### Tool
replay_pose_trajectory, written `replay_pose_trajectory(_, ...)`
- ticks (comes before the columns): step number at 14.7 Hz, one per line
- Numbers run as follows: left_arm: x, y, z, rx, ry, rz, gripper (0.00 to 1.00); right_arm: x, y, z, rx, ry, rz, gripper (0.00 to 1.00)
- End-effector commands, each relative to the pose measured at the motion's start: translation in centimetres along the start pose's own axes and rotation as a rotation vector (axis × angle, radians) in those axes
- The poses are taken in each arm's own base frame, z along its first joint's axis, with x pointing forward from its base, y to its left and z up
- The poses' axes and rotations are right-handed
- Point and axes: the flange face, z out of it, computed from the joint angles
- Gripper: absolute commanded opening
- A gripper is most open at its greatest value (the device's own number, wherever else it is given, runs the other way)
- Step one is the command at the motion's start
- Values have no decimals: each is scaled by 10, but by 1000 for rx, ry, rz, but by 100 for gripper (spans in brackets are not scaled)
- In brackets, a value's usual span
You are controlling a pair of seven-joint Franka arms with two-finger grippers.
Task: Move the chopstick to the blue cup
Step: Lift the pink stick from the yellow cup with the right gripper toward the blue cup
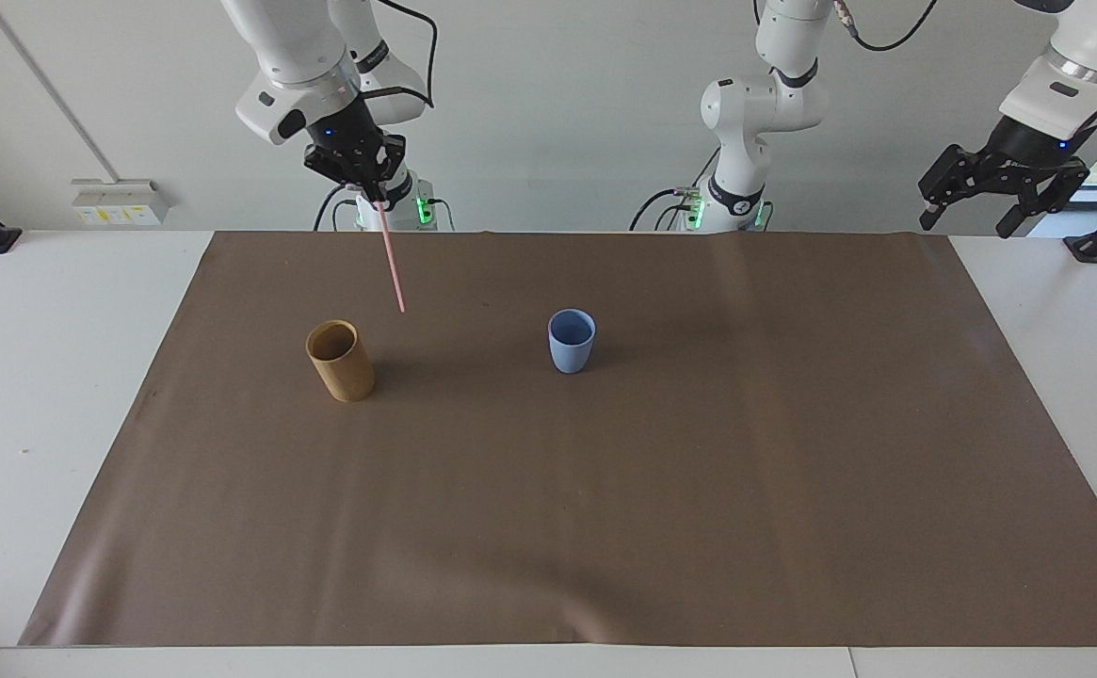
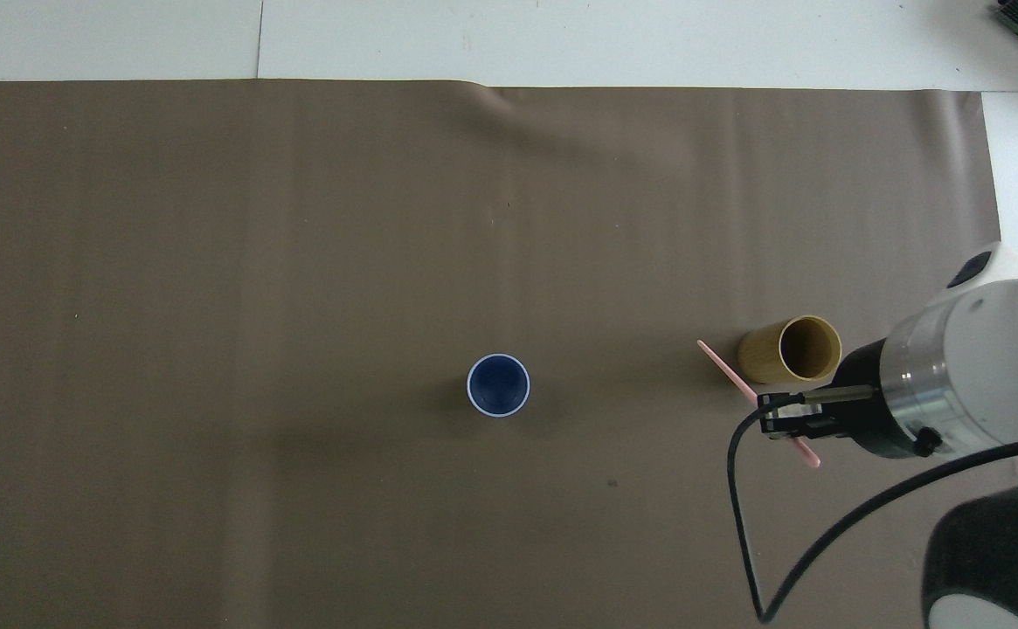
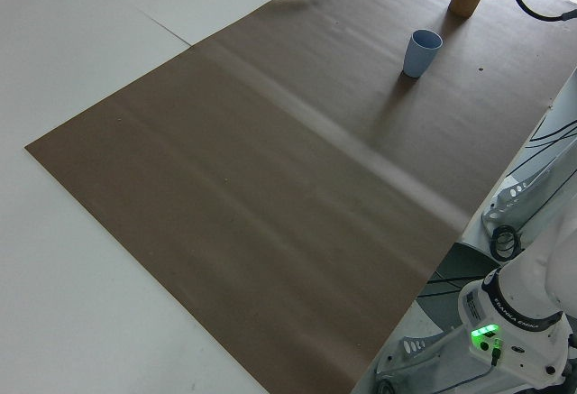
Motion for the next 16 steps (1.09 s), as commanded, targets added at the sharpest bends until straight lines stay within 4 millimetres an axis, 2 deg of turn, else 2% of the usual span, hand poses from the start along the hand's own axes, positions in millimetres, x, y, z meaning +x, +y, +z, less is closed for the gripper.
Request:
replay_pose_trajectory(1,-1,0,-4,13,-14,8,100,15,-67,20,15,-2,65,0)
replay_pose_trajectory(3,-2,-1,-4,13,-15,6,100,19,-108,34,19,8,90,0)
replay_pose_trajectory(5,-1,0,-3,13,-15,7,100,25,-131,47,42,29,116,0)
replay_pose_trajectory(7,-1,0,-3,13,-15,7,100,17,-176,75,49,36,134,0)
replay_pose_trajectory(8,-1,0,-3,13,-15,7,100,16,-190,89,42,42,138,0)
replay_pose_trajectory(9,-1,0,-3,13,-15,7,100,15,-196,92,44,52,135,0)
replay_pose_trajectory(13,-1,1,-3,12,-15,9,100,4,-201,94,6,49,118,0)
replay_pose_trajectory(16,-1,0,-3,13,-15,7,100,-2,-198,93,-31,40,117,0)
